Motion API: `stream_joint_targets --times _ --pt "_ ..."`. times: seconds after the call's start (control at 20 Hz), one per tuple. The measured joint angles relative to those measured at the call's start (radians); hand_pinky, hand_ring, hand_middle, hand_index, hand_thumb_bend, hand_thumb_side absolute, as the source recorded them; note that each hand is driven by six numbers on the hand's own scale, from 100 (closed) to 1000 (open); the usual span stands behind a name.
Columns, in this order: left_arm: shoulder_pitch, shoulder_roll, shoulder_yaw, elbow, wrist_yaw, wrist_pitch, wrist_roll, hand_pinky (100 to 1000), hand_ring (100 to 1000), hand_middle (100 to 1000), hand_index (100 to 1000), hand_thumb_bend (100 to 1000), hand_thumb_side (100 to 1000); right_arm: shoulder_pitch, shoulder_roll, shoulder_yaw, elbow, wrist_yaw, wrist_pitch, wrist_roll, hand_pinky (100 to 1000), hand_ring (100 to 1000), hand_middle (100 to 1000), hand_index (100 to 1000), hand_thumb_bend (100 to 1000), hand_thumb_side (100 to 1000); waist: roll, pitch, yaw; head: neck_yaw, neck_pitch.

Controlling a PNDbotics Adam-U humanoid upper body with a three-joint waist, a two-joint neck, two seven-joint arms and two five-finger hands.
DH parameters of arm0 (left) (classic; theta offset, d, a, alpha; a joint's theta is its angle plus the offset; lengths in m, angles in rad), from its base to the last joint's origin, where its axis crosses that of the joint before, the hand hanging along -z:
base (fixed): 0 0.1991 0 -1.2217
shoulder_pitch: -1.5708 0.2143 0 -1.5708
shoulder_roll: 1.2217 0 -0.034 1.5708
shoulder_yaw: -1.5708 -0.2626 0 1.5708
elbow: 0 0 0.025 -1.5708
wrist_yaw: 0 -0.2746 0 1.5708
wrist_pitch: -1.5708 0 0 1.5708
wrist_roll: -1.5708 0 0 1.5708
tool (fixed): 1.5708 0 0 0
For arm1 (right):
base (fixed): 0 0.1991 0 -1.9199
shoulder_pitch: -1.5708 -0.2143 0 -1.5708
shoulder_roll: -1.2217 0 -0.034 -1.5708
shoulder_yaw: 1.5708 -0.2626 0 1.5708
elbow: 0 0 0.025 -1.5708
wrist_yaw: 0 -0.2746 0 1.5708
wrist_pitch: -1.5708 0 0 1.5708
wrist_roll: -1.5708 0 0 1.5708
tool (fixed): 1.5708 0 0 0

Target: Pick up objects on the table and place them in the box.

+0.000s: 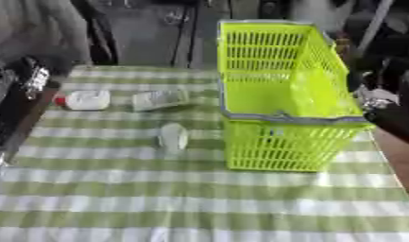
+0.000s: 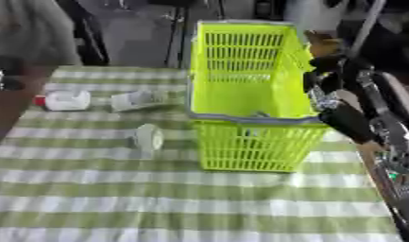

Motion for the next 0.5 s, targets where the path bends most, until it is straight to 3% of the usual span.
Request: stream_joint_targets --times 0.5 --pt "0.000 0.000 0.000 0.000 -0.002 -0.001 -0.004 706 770 637 748 221 865 0.000 0.000 0.000 0.000 0.003 0.001 0.001 562 548 619 778 276 557 0.000 0.000 0.000 0.000 0.000"
